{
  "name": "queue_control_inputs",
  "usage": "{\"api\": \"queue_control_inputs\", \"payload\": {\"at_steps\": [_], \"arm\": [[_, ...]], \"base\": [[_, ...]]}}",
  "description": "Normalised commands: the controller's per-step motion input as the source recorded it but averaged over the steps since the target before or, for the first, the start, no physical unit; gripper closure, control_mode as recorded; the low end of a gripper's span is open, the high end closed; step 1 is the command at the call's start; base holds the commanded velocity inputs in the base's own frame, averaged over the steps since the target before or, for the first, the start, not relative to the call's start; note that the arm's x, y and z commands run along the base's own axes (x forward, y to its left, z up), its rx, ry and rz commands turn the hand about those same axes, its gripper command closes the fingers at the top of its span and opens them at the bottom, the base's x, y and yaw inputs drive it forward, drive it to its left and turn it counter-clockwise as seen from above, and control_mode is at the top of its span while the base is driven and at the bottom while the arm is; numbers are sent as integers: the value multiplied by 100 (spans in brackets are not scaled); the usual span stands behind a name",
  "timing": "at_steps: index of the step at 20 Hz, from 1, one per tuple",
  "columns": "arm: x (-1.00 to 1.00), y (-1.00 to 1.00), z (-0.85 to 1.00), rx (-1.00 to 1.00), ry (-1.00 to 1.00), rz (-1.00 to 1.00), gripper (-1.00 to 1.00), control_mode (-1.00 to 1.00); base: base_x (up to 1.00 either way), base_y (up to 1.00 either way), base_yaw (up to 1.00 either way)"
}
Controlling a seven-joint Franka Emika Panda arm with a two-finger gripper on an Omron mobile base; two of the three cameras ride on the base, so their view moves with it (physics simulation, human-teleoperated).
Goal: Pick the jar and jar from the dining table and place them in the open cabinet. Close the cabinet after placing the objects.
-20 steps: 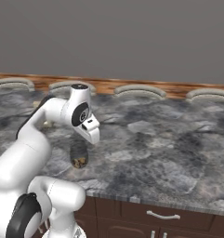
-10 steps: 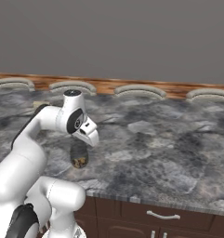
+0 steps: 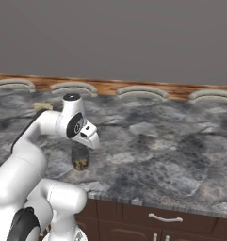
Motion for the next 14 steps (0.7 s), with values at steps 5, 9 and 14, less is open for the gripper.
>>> {"api": "queue_control_inputs", "payload": {"at_steps": [5, 9, 14], "arm": [[4, 1, -15, -12, -4, 7, -100, -100], [8, 0, -16, -16, -3, 4, -100, -100], [13, 0, -14, -3, 0, 4, -100, -100]], "base": [[0, 0, 0], [0, 0, 0], [0, 0, 0]]}}
